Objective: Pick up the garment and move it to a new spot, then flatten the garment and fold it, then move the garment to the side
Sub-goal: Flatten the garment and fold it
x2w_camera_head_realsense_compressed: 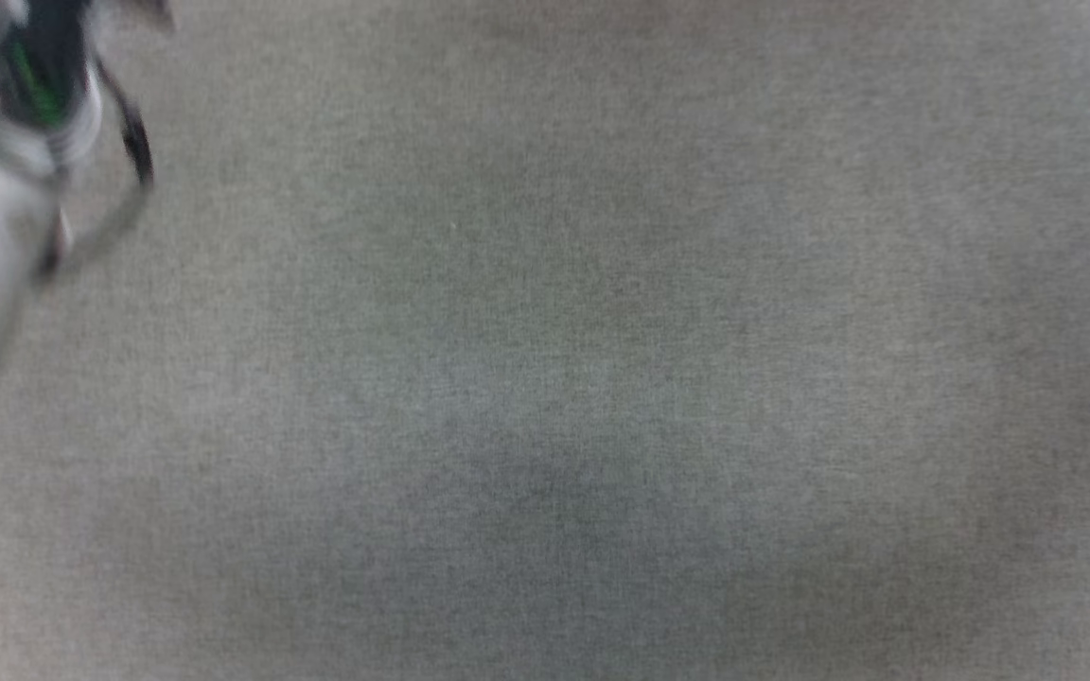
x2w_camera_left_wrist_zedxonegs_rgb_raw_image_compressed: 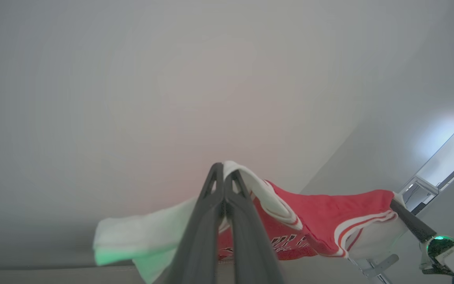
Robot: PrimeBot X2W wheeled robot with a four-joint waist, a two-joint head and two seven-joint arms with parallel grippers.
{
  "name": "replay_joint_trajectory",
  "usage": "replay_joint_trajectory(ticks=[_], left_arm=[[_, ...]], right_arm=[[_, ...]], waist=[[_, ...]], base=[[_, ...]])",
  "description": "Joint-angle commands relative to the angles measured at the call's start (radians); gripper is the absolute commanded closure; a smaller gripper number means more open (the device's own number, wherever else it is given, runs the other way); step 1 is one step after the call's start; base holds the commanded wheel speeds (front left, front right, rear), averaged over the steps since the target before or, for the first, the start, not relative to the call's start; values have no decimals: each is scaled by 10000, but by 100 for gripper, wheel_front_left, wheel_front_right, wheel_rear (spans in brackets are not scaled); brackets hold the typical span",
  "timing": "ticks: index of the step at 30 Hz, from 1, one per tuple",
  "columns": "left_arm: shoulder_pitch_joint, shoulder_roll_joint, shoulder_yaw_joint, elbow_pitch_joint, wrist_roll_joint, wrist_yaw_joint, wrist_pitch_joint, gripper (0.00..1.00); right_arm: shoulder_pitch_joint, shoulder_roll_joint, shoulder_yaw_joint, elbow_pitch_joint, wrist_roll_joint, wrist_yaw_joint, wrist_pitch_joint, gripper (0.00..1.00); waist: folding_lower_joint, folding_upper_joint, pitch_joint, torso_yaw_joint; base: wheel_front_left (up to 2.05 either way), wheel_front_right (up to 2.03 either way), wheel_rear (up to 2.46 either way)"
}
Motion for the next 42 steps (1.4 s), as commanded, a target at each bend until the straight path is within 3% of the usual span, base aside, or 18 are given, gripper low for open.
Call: replay_joint_trajectory(ticks=[1, 12, 17, 24, 29, 35, 39, 42], left_arm=[[1048, 442, 44, -900, -276, -29, -126, 100], [6417, 2001, 652, -5240, -864, -30, -296, 100], [8837, 2337, 1117, -6508, -367, -29, -289, 100], [11041, 3035, 1166, -8424, -32, -30, -285, 100], [12277, 3702, 1582, -9683, 173, -30, -286, 100], [13529, 4043, 2080, -10536, 407, 99, -286, 100], [13849, 3877, 2045, -10344, 593, 112, -270, 100], [13632, 3463, 1660, -9904, 552, 47, -1, 100]], right_arm=[[1134, -553, 365, -998, 507, -16, 201, 100], [6487, -2779, 433, -5792, 2671, -16, 1519, 100], [8650, -3585, -280, -7480, 2790, -16, 2040, 100], [11437, -4058, -1829, -9478, 2430, -16, 2684, 100], [13372, -3812, -3208, -10849, 2057, -16, 3476, 100], [15414, -2715, -5007, -12529, 1457, -16, 4437, 100], [16015, -2067, -5473, -13175, 985, -16, 5220, 100], [16035, -1740, -5219, -13102, 757, -16, 5773, 100]], waist=[[0, 0, -268, -89], [0, 0, -1509, -478], [0, 0, -1998, -518], [0, 0, -2198, -431], [0, 0, -2131, -410], [0, 0, -1966, -409], [0, 0, -1833, -409], [0, 0, -1774, -384]], base=[[0, 0, 0], [0, 0, 0], [0, 0, 0], [0, 0, 0], [0, 0, 0], [0, 0, 0], [0, 0, 0], [0, 0, 0]])
